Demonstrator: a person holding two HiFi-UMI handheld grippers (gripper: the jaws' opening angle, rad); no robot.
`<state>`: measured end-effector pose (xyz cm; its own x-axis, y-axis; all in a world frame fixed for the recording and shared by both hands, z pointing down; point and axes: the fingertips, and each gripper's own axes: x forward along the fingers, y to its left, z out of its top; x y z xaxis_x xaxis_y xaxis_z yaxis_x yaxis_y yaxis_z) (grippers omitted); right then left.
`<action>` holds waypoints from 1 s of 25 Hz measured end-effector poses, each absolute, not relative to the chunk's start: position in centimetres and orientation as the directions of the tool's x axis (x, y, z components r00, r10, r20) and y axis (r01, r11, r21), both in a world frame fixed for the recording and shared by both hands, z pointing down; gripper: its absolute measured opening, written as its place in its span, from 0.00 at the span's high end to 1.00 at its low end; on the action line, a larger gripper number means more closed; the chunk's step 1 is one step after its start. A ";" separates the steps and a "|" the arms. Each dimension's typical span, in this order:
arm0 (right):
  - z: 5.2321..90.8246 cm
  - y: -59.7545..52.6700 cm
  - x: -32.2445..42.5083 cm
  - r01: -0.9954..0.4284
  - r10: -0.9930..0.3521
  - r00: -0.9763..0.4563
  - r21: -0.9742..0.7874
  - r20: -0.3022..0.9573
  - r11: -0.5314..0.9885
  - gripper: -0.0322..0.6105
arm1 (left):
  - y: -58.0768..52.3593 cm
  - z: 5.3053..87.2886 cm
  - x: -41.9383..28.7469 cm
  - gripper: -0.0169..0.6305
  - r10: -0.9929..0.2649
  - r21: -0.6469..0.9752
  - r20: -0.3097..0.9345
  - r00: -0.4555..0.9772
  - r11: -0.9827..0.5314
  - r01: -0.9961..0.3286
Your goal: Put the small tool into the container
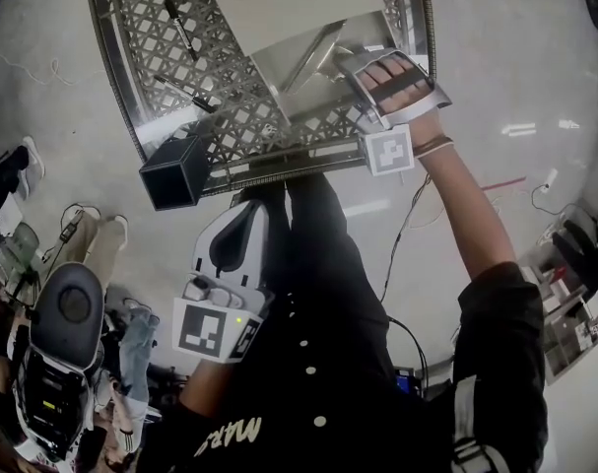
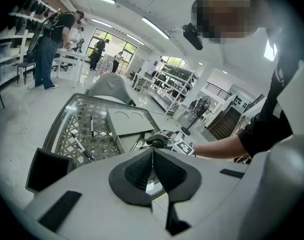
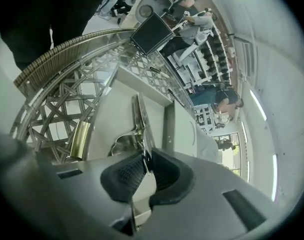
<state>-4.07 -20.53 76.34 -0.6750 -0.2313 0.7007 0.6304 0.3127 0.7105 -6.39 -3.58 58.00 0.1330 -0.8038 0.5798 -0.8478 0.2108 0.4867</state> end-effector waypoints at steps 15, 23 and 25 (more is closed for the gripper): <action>76.5 -20.3 -4.2 0.647 -0.142 -0.674 0.672 0.725 0.359 0.86 | -3.8 58.9 -6.8 0.93 -0.793 0.474 0.597 0.123 0.225 -0.851; 76.4 -20.6 -3.7 0.609 -0.130 -0.698 0.679 0.705 0.410 0.86 | -4.3 58.7 -6.8 0.93 -0.796 0.468 0.591 0.127 0.211 -0.858; 76.5 -20.6 -3.3 0.587 -0.121 -0.695 0.657 0.708 0.473 0.85 | -4.4 58.6 -6.7 0.93 -0.797 0.470 0.589 0.131 0.207 -0.858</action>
<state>-3.34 -20.64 76.50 -0.6953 -0.1208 0.7085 0.5874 0.4725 0.6570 -6.69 -4.40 58.64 0.1306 -0.7973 0.5893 -0.8583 0.2066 0.4697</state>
